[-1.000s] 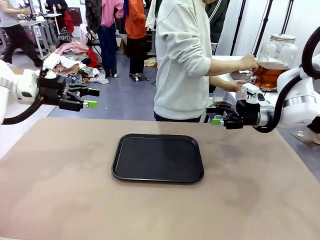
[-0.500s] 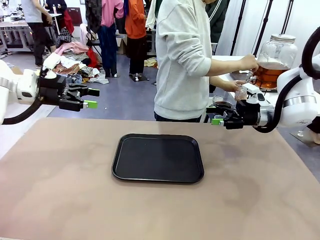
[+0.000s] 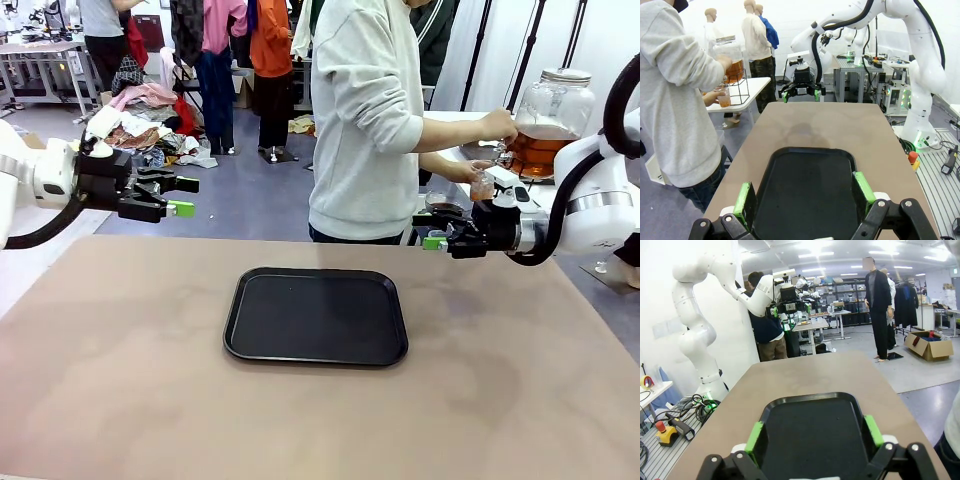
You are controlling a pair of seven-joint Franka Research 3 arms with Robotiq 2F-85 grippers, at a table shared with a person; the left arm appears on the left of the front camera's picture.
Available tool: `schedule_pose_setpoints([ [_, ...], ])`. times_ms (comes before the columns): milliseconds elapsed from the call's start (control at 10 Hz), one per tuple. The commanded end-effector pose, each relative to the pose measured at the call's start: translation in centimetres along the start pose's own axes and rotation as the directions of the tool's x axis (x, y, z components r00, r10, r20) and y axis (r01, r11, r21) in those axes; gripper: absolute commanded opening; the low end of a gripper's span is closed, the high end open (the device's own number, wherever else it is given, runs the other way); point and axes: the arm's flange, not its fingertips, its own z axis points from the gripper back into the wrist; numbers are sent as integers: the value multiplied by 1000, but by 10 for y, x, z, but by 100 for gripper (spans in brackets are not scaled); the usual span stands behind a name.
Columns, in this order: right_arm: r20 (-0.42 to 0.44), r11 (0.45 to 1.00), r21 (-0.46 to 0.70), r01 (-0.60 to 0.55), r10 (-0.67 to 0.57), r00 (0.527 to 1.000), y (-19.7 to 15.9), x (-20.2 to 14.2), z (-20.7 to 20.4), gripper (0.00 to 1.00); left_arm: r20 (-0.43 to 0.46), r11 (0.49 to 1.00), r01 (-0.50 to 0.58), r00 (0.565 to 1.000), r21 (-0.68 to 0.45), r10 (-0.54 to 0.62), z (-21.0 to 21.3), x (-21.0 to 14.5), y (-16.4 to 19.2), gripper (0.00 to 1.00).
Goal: Pour the drink into the iced cup.
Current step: Open the gripper to release the iced cup you were holding.
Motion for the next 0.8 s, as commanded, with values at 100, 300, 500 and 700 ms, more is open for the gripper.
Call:
schedule_pose_setpoints([
  [100,0,1000,-1,-2,2,1000,-1,3,0,100,1,1000,4,1000,1,-4,1,1,-1,100],
  [300,0,1000,-1,-2,2,1000,-1,3,0,100,1,1000,4,1000,1,-4,1,1,-1,100],
  [500,0,1000,-1,-2,2,1000,-1,3,0,100,1,1000,4,1000,1,-4,1,1,-1,100],
  [700,0,1000,-1,-2,2,1000,-1,3,0,100,1,1000,4,1000,1,-4,1,1,-1,100],
])
